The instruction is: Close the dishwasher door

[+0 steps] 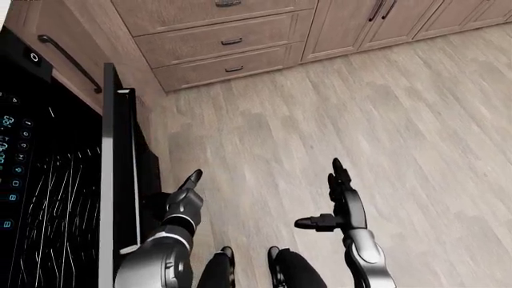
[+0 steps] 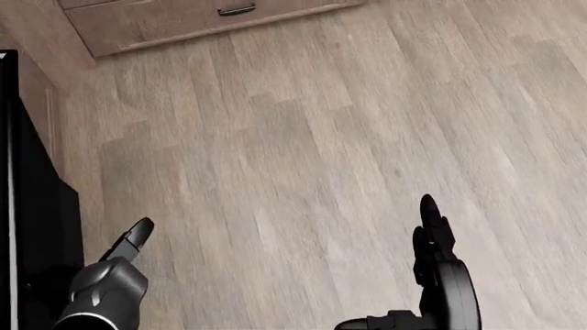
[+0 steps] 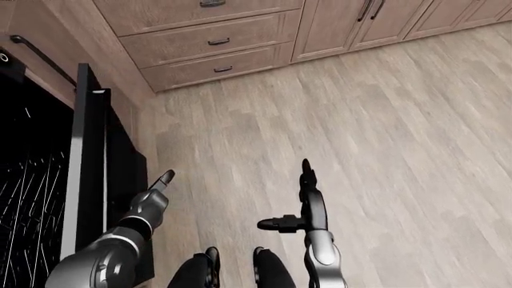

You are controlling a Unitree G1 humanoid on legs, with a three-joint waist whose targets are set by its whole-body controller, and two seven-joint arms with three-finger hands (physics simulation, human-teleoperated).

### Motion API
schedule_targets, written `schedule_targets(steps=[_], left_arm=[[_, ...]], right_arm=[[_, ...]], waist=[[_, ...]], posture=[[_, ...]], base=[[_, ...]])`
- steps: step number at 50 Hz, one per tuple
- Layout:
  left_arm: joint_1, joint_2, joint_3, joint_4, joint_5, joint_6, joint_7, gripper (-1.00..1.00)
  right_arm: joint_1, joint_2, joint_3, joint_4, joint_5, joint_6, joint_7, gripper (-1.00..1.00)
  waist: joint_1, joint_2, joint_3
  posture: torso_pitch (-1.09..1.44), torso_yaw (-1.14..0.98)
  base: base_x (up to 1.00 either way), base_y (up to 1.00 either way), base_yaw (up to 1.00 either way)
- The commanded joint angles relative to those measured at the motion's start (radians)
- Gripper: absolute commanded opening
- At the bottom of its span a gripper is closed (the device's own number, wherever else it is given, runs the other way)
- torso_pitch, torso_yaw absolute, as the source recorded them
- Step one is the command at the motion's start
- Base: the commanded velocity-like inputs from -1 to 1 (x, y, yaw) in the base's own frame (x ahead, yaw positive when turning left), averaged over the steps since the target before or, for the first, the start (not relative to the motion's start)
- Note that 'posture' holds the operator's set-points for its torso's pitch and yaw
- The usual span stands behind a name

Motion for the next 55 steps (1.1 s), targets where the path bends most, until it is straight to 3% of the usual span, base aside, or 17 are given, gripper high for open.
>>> schedule_targets(steps=[1,55], left_arm=[[-0.01,0.034,0.008,-0.017,0.001,-0.028,0.04,1.0],[0.044,0.168,0.072,-0.012,-0.062,-0.02,0.049,1.0]], right_arm=[[-0.008,-0.003,-0.002,-0.034,0.001,-0.028,-0.001,1.0],[-0.015,-0.002,0.001,-0.022,0.006,-0.033,-0.001,1.0]], waist=[[0.009,0.007,-0.036],[0.007,0.026,-0.025]], posture=[[0.64,0.0],[0.64,0.0]], base=[[0.0,0.0,0.0],[0.0,0.0,0.0]])
